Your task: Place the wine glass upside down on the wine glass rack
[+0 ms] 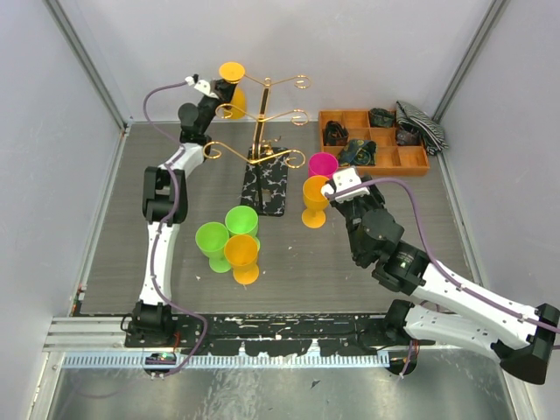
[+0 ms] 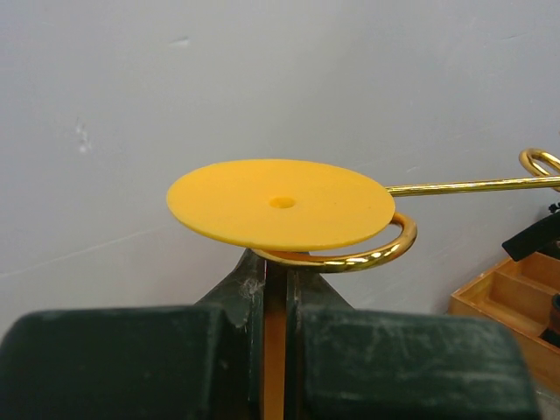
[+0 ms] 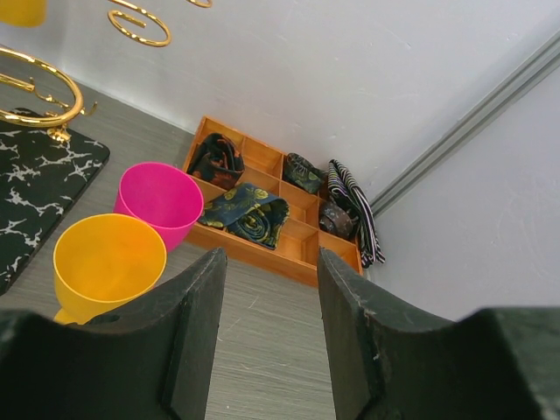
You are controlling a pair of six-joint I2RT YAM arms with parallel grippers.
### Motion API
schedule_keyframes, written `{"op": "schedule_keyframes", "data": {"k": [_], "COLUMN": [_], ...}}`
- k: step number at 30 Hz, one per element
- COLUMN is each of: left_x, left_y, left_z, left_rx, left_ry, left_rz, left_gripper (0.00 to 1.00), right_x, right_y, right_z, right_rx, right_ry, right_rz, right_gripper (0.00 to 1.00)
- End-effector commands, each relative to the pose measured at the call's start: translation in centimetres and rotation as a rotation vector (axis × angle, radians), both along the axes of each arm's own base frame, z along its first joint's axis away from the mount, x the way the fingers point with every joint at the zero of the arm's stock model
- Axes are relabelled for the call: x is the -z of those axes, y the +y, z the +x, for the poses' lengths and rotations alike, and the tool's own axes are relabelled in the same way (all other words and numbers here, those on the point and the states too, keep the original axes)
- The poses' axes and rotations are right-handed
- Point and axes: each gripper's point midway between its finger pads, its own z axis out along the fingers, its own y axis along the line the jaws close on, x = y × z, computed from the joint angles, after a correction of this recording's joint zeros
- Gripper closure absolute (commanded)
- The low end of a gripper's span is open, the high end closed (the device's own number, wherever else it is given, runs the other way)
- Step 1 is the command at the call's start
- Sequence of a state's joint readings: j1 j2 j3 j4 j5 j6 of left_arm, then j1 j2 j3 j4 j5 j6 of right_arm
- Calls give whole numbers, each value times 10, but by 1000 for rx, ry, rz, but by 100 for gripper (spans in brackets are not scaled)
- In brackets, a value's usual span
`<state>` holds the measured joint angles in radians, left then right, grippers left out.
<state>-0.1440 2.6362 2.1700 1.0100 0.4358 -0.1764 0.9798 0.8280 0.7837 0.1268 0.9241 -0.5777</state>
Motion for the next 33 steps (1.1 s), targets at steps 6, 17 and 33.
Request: {"op": "schedule_keyframes", "data": {"k": [6,17,33], "left_x": [-28,-14,-9], "left_y": [40,38,67], "left_z": [-16,-42,-75], "left_rx": [-121,-89,-180], "left_ry": [-90,-104,-66], "left_rz": [-15,-31,-60], "left_gripper": [91,51,9], "right_x": [-22,-22,-27], "right_y": [2,-1,-4], "right_z": [0,-2,-3], "right_rx": [2,4,13], "right_ry": [-44,-56,-40], "right_rz": [70,91,126], "right_gripper": [48,48,42]}}
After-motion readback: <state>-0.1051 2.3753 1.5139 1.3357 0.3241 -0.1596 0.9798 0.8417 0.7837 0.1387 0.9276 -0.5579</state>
